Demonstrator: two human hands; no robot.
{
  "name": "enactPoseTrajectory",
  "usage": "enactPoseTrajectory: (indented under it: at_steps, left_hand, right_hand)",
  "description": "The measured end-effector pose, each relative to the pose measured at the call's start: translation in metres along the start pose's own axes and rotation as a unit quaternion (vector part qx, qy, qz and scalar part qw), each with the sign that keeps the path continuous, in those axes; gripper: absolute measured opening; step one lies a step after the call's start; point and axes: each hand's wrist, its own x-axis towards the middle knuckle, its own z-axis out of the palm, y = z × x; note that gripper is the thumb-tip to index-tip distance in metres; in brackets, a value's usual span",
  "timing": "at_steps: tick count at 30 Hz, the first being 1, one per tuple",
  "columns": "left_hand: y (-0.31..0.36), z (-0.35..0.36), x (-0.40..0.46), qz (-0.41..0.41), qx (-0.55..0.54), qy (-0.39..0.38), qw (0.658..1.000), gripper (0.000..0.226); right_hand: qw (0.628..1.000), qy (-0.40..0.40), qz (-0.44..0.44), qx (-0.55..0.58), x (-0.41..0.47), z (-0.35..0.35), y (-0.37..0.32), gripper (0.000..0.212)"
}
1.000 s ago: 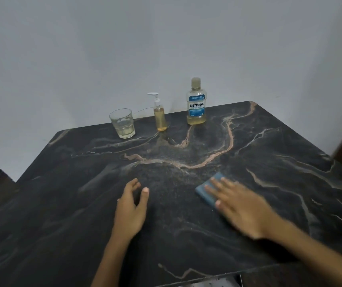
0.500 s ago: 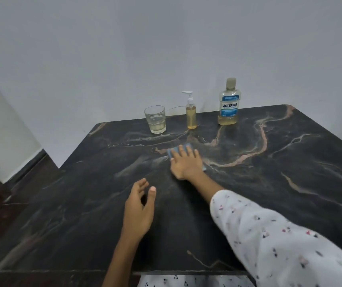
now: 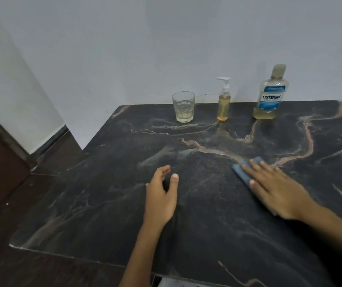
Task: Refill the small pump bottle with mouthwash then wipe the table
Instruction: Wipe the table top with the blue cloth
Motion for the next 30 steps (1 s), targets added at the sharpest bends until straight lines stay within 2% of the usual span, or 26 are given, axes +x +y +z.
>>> enactPoseTrajectory:
  at_steps: [2, 5, 8, 11, 14, 17, 20, 23, 27, 30]
  left_hand:
    - [0.001, -0.001, 0.005, -0.002, -0.002, 0.005, 1.0, 0.027]
    - [-0.001, -0.007, 0.006, -0.007, -0.009, 0.015, 1.0, 0.025]
    - [-0.01, -0.019, 0.003, -0.021, -0.019, 0.041, 0.999, 0.026]
    - [-0.022, -0.031, 0.0, -0.04, -0.028, 0.094, 0.994, 0.027]
    - [-0.028, -0.042, -0.004, -0.053, -0.02, 0.157, 0.986, 0.038]
    - [-0.027, -0.047, -0.006, -0.051, -0.013, 0.209, 0.976, 0.042]
    - [-0.021, -0.043, -0.007, -0.066, -0.003, 0.204, 0.977, 0.048]
    - [-0.012, -0.029, -0.011, -0.06, -0.002, 0.161, 0.985, 0.048]
    - [0.005, -0.005, -0.023, -0.036, 0.007, 0.126, 0.991, 0.047]
    - [0.016, 0.013, -0.03, -0.028, 0.009, 0.095, 0.995, 0.047]
  right_hand:
    - [0.997, 0.029, 0.075, 0.009, 0.043, 0.001, -0.001, 0.052]
    - [0.979, 0.049, 0.193, 0.049, 0.116, 0.005, -0.043, 0.054]
    - [0.97, 0.05, 0.225, 0.082, 0.174, 0.012, -0.115, 0.056]
    - [0.983, 0.038, 0.155, 0.091, 0.203, 0.021, -0.194, 0.055]
    - [0.996, 0.013, 0.001, 0.084, 0.198, 0.036, -0.261, 0.054]
    - [0.985, -0.019, -0.169, 0.042, 0.173, 0.045, -0.29, 0.053]
    - [0.95, -0.054, -0.304, -0.034, 0.149, 0.046, -0.274, 0.056]
    - [0.942, -0.048, -0.328, -0.047, 0.127, 0.036, -0.228, 0.056]
    - [0.976, -0.029, -0.215, 0.003, 0.098, 0.015, -0.126, 0.05]
    - [0.997, 0.0, -0.077, 0.025, 0.063, -0.003, -0.009, 0.049]
